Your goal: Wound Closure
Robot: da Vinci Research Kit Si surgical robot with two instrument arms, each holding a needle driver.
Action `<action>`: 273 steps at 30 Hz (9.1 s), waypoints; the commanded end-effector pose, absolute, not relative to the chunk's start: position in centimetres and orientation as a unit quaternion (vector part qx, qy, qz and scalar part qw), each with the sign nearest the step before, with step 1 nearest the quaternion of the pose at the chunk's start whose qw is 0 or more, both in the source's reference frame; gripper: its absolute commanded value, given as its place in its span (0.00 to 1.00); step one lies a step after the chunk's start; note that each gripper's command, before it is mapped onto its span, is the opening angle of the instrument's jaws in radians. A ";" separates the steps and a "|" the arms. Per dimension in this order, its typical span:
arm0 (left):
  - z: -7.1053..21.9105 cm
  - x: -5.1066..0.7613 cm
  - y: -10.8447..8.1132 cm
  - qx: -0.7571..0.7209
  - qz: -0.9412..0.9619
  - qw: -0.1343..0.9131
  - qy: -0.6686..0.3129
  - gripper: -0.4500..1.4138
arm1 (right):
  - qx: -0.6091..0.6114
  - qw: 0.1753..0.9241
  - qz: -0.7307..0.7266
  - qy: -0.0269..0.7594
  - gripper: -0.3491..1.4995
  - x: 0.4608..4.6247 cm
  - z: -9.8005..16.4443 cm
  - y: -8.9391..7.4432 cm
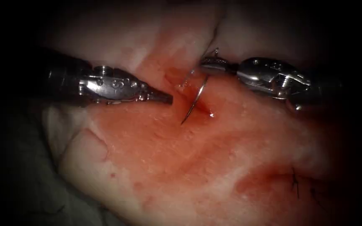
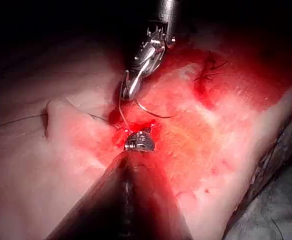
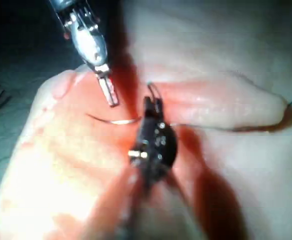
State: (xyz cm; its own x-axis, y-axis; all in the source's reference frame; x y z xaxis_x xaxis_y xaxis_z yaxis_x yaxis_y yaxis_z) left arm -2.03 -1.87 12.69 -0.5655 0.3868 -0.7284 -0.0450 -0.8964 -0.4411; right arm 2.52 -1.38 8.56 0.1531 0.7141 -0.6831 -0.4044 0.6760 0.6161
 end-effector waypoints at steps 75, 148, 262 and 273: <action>13.8 -2.57 -1.7 -0.068 0.934 0.046 -0.347 0.00 | 0.052 0.795 0.335 0.503 0.00 2.48 8.9 -1.2; 13.6 -2.12 -2.4 -0.190 0.926 0.072 -0.317 0.08 | -0.173 0.848 0.247 0.436 0.00 2.96 9.3 -1.4; 13.6 -1.70 -2.4 -0.186 0.934 0.069 -0.296 0.05 | 0.073 0.753 0.395 0.521 0.00 3.19 9.3 -1.6; 13.7 -1.68 -2.3 -0.185 0.934 0.073 -0.296 0.05 | 0.107 0.736 0.412 0.527 0.00 3.29 9.2 -1.7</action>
State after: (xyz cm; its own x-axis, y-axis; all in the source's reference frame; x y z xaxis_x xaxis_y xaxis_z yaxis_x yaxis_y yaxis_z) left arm -1.63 -2.30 13.66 -0.9207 0.2458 -0.3031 -0.0277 -0.8159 -0.5776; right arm 3.20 -1.65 9.20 0.1016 0.7236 -0.6827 -0.4956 0.6319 0.5960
